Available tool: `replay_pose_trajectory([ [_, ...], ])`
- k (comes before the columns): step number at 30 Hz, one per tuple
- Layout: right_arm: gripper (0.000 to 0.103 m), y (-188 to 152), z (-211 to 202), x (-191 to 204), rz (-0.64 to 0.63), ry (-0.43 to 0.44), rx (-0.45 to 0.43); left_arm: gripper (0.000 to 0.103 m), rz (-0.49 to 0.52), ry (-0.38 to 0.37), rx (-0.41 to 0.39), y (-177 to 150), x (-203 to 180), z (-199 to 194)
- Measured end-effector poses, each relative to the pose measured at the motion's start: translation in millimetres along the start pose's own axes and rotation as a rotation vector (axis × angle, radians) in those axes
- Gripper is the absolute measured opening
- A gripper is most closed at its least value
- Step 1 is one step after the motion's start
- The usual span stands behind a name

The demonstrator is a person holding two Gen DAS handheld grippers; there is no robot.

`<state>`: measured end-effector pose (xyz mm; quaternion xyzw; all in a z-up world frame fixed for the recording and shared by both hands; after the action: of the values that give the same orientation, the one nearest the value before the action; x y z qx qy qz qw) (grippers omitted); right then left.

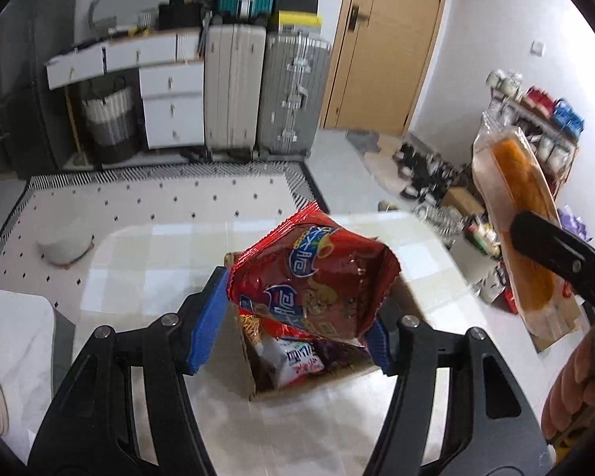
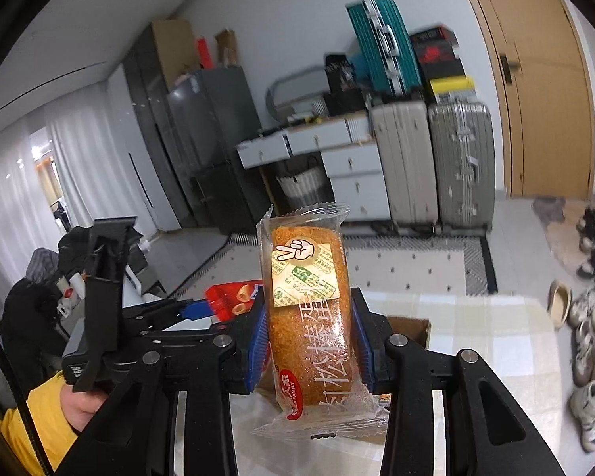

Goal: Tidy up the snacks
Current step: 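Carry the chip bag and pastry over the cardboard box with both grippers, then lower both items into the box and open both grippers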

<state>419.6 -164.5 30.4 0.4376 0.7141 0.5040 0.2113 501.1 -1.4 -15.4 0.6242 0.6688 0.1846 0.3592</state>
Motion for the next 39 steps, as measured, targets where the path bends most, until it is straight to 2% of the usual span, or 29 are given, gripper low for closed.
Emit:
replay_pose_trajectory([
  [9,0.038,-26.8,89.7,-53.0,0.074,-0.013,0.174,0.059,0.004,0.034,0.153,2.9,-3.5,96.1],
  [15,0.038,-42.2,122.0,-66.0,0.082,-0.007,0.227,0.059,0.014,0.046,0.185,-0.8,-8.2,127.5],
  [20,0.038,-48.5,131.6,-73.4,0.087,-0.013,0.244,0.064,0.021,0.036,0.187,-3.8,-8.5,125.8],
  [22,0.038,-50.5,134.2,-75.6,0.083,-0.021,0.252,0.075,0.038,0.057,0.168,-3.6,-7.1,121.7],
  [23,0.038,-52.2,135.6,-76.1,0.079,-0.026,0.256,0.076,0.048,0.083,0.149,-3.5,-8.0,119.8],
  [25,0.038,-54.0,136.5,-76.6,0.067,-0.029,0.263,0.076,0.061,0.095,0.134,-3.6,-7.9,115.6],
  [30,0.038,-58.0,138.8,-76.9,0.070,-0.033,0.271,0.079,0.034,0.073,0.127,-2.7,-3.0,108.8],
  [35,0.038,-66.2,144.6,-72.8,0.072,-0.033,0.300,0.081,0.097,0.087,0.079,-11.4,-6.2,86.4],
  [39,0.038,-69.0,148.0,-70.7,0.070,-0.046,0.314,0.084,0.096,0.081,0.074,-11.2,-4.6,77.4],
])
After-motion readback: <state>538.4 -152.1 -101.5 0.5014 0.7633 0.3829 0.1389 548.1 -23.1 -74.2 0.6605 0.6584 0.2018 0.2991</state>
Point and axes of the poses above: each gripper's, at about its wrist camera, not at the fingertips, and z roughly the way its jaws point, x to its left, y to its top, the point moved 2 cm from there along z, roughly the way its jaws point, and after that the axes turned 10 degrees about -z, right-handed, at the moved point
